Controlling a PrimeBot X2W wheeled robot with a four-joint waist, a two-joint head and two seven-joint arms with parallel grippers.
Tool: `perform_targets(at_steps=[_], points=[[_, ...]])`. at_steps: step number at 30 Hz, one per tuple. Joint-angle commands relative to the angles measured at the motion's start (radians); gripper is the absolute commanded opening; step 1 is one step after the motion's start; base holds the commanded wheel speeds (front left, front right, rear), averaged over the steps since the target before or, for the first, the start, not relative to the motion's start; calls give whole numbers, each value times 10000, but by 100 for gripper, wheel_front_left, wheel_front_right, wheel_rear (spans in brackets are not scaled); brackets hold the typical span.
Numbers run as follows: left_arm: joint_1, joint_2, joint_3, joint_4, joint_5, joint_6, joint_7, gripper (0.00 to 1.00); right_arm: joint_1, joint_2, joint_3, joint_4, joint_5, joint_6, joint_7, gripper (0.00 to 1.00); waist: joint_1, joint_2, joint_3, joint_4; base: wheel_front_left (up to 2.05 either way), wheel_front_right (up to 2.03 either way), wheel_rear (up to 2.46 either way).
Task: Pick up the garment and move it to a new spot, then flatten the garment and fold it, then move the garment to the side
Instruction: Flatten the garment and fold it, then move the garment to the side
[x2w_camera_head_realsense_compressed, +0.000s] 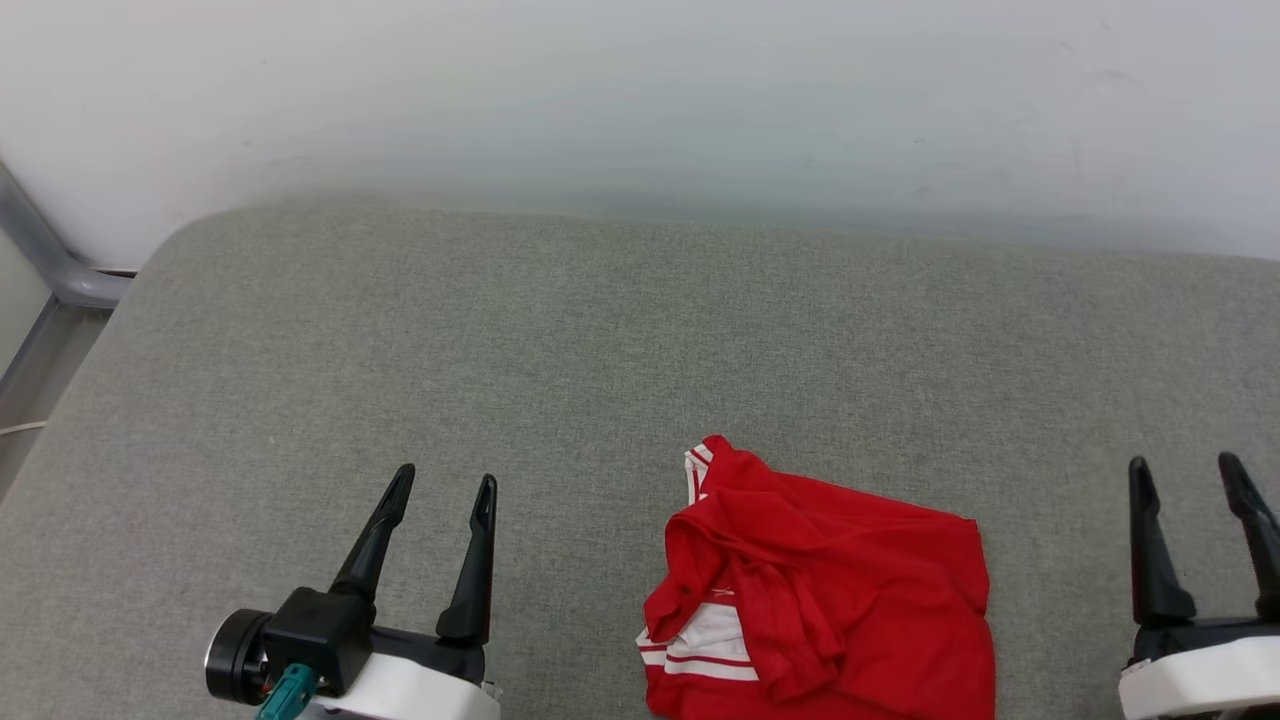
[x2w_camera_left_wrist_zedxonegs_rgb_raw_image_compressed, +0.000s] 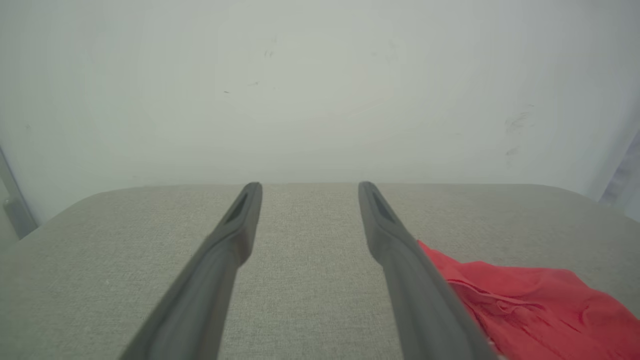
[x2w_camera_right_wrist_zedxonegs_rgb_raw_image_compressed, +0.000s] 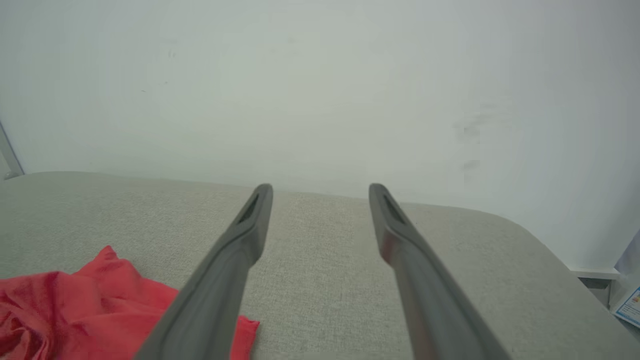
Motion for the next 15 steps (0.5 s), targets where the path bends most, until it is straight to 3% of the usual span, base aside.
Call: perform_targets(at_steps=[1,15], points=[[73,-9,-20,26,-16,-16,-45,100,122,100,-8,-48,-104,-11,-95,100,0,0,-6,4,0,0,0],[-94,17,-113,85,-9,-17,-46,100,143,490,68,158,-227,-12,-314,100,0,0,34,66,0,0,0]])
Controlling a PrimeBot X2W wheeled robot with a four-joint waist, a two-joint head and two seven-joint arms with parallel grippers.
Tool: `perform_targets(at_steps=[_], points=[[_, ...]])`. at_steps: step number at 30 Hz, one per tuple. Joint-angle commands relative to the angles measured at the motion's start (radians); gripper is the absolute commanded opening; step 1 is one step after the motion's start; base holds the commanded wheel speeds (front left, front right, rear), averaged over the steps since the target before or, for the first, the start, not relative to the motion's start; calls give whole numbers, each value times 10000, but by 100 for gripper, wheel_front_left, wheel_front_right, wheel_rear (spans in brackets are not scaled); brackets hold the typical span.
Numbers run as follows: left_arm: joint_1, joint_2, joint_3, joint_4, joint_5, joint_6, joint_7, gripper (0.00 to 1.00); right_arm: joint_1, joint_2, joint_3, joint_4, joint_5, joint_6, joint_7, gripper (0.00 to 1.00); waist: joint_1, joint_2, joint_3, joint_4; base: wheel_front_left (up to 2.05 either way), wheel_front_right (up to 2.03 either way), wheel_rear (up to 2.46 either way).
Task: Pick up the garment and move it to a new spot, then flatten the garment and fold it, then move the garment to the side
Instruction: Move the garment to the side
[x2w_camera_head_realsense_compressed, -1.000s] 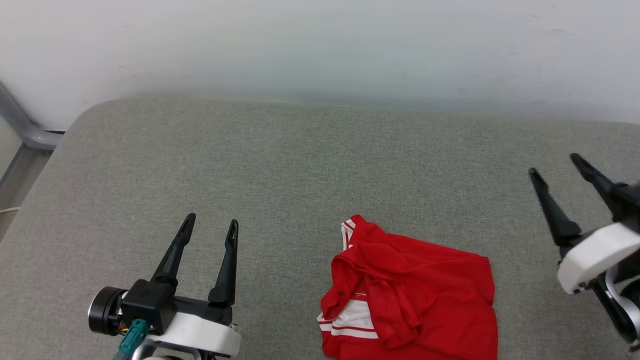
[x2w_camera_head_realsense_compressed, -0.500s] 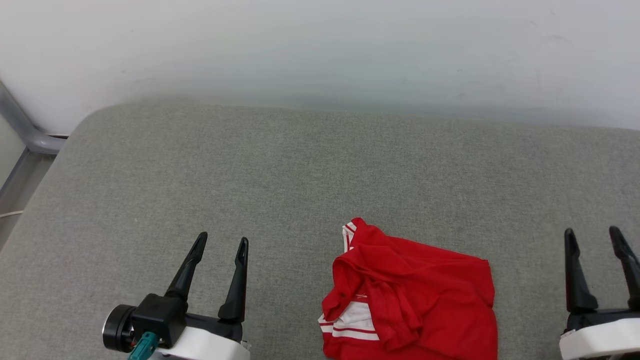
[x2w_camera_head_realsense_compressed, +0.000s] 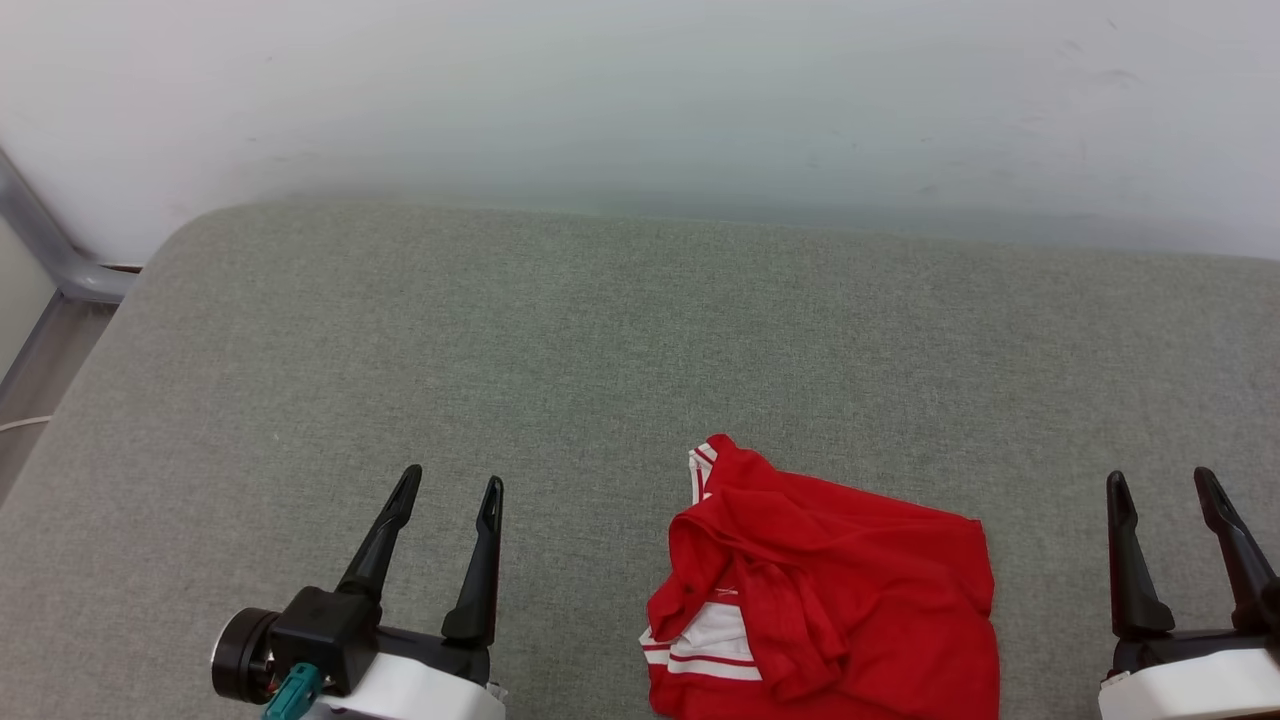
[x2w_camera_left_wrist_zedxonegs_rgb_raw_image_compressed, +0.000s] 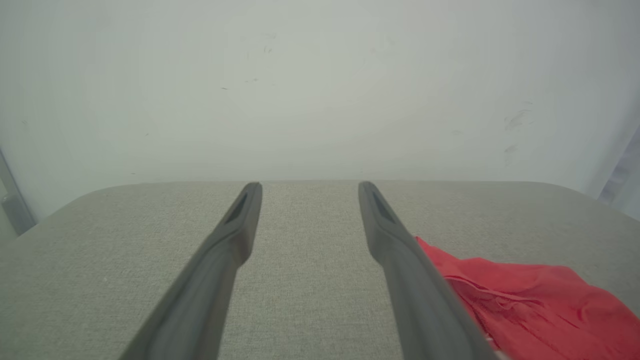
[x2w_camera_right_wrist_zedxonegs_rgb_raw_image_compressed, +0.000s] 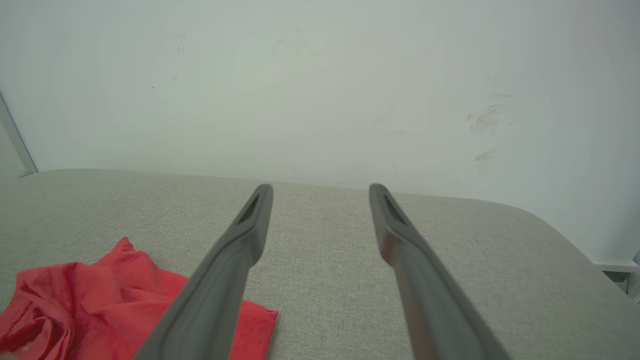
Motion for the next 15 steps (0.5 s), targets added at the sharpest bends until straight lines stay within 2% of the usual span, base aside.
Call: perform_targets(at_steps=[1,12,15], points=[[-67,14,-10,16,18,-17,-46,100,-51,30,7,23,-9,-12,-69,100,0,0,-1,5,0,0,0],[-104,33,-46,49,66,-18,-46,100,-136,-58,113,190,130,-12,-43,100,0,0,51,-3,0,0,0],[-126,38,-49,37,69,-16,-46,100,-149,-81,308,321,395,-12,578,100,0,0,89,2,0,0,0]])
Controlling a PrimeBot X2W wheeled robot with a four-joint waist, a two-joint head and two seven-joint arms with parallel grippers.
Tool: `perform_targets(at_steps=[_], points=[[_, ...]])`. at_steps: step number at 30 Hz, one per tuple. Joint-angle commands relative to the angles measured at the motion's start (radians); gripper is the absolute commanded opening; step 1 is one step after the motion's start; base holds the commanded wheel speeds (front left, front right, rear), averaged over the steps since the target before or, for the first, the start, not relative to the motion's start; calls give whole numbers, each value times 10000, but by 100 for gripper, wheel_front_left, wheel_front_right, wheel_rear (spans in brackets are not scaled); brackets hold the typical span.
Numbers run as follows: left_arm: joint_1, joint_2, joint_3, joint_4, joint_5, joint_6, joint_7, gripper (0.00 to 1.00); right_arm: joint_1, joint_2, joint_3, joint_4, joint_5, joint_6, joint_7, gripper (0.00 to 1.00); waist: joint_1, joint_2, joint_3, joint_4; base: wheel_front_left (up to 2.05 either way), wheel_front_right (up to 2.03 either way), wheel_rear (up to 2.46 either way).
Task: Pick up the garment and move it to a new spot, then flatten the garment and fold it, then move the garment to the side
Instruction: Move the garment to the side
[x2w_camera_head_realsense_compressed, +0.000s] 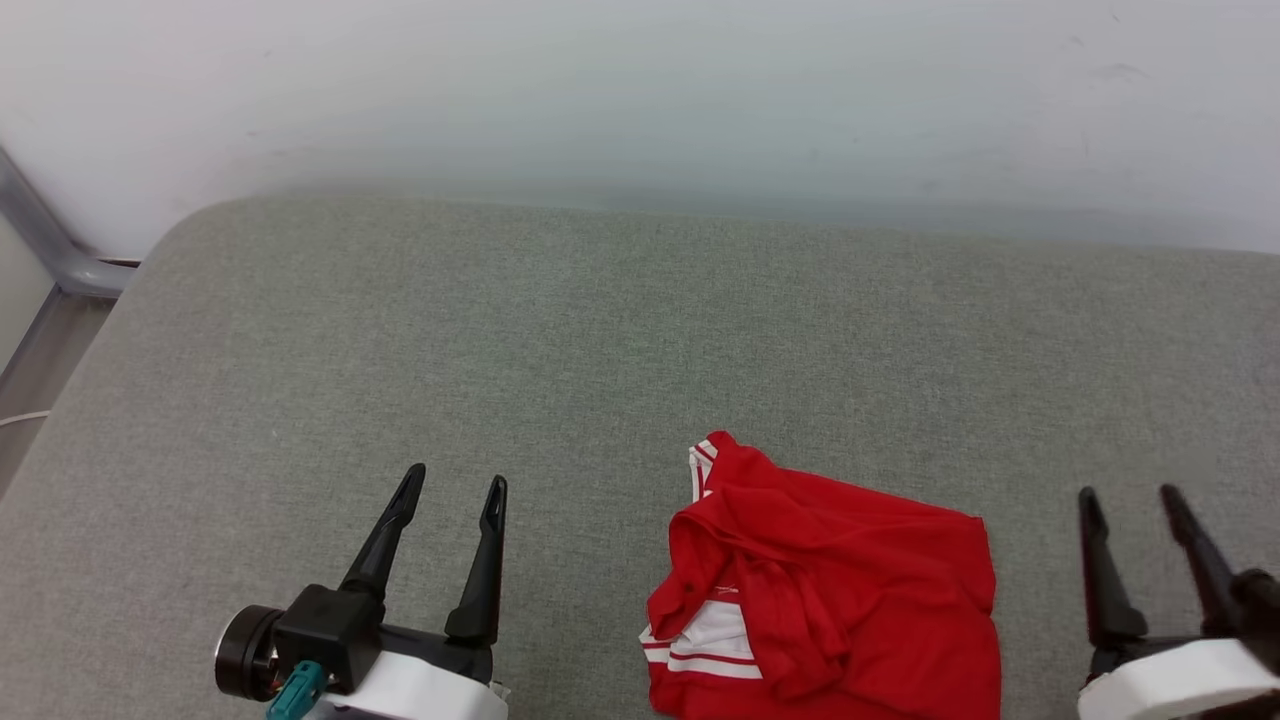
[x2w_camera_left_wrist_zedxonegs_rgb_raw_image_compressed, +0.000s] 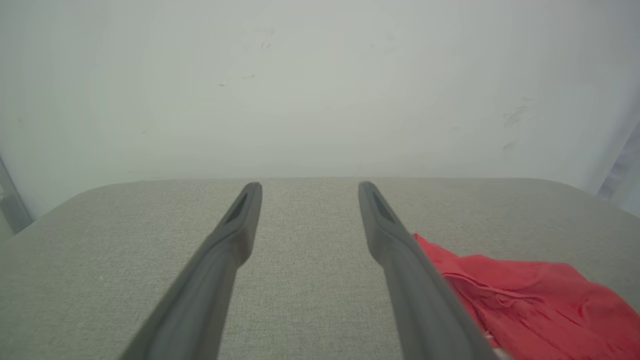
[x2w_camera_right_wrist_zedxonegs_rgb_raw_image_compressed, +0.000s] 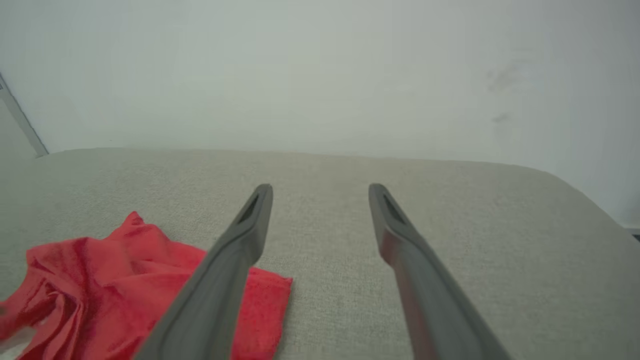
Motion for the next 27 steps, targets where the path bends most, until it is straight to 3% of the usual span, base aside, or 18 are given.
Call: perform_targets(at_steps=[1,6,13,15,16,22,27], points=[[-98,31,6,-12,51,-14,-46,100,-100,73,95,113,427,-12,614,100,0,-1,24,1,0,0,0],[-119,88,-79,39,119,-14,-46,100,-227,-256,737,-310,1197,-11,3919,100,0,-1,131,-19,0,0,0],[-339,101,-323,46,259,-15,-46,100,-360,4,496,-1487,1430,-9,8598,100,0,-1,527,113,0,0,0],[-392,97,-342,39,260,-15,-46,100,-384,29,429,-1663,1470,-11,9181,100,0,-1,606,150,0,0,0],[-489,81,-409,49,267,-15,-46,100,-519,-11,366,-1986,1362,-11,10092,100,0,-1,766,247,0,0,0],[-749,57,-566,46,290,-15,-46,100,-815,39,270,-2028,1264,-11,11318,100,0,-1,1138,524,0,0,0],[-931,28,-631,42,326,-15,-46,100,-976,118,211,-1460,1007,-11,11583,100,0,-1,1420,778,0,0,0]])
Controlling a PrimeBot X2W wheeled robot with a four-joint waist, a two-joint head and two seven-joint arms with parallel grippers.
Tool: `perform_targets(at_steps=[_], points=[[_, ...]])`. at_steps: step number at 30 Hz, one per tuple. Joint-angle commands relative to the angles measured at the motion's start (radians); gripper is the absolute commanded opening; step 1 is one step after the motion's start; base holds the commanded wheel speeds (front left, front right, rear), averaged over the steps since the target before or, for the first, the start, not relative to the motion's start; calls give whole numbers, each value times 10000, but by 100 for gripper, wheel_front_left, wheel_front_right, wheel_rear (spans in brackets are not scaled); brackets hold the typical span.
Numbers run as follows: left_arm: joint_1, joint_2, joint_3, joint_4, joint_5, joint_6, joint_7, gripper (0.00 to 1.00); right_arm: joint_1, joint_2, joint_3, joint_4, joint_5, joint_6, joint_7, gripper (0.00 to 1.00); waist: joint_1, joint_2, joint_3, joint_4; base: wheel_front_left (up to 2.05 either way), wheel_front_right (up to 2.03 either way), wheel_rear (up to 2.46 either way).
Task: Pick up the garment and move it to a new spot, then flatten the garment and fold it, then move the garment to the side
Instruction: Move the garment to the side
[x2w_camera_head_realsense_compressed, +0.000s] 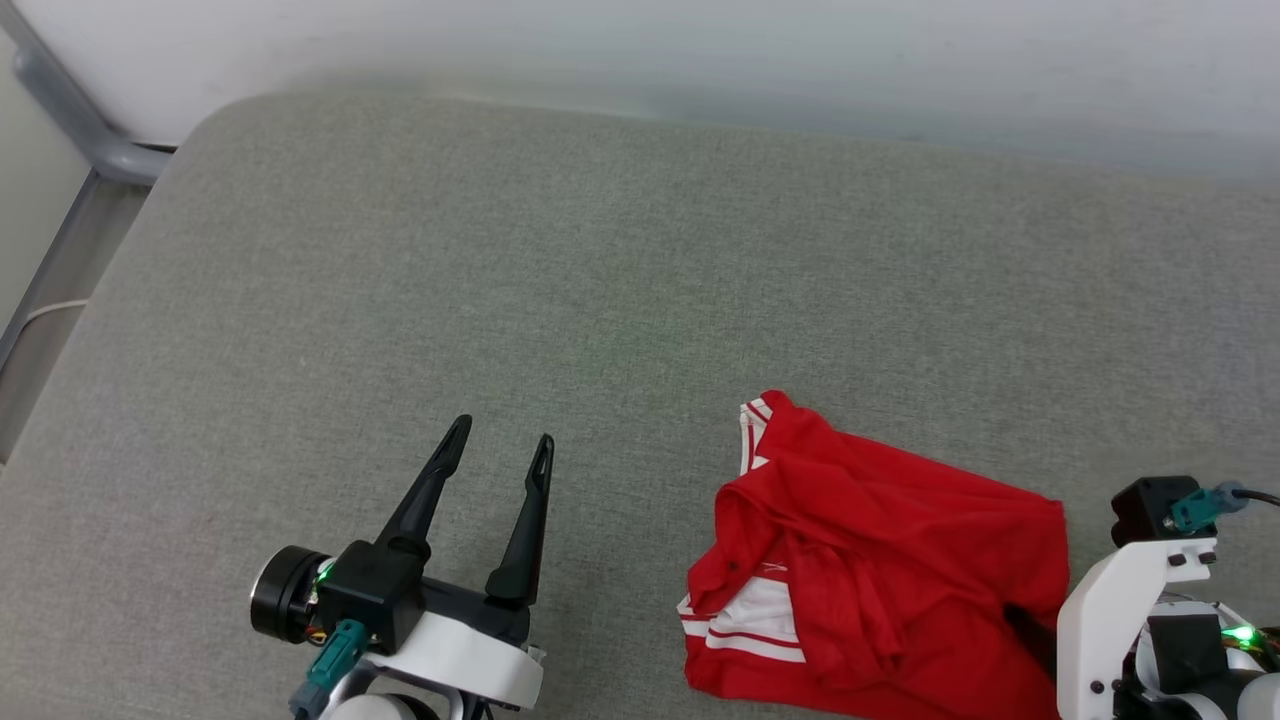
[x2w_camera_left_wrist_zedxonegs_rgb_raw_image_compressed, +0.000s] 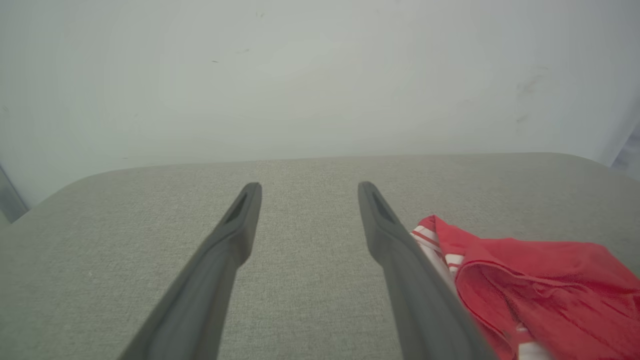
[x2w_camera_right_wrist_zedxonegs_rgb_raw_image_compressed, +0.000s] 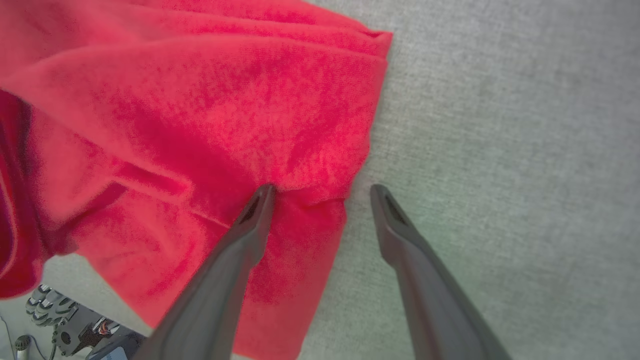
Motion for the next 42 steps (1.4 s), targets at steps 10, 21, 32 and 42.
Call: perform_targets(at_steps=[10,21,32,42], points=[[-338,-48,-63,-28,58,-15,-46,100,-21,94,698,1519,-159,-3,-319,100,0,0,398,307,0,0,0],[-298,-58,-106,6,124,-15,-46,100,-505,-937,2033,2471,-19,-10,-1496,0,0,0,108,127,0,0,0],[-490,177,-681,-246,70,-15,-46,100,-2487,-4382,4611,1411,-702,-13,-2238,0,0,0,234,-999,0,0,0],[-1436,364,-1973,-503,362,-4,-35,100,-4938,-7860,6459,2173,-785,-15,-3837,0,0,0,1536,-2469,0,0,0]])
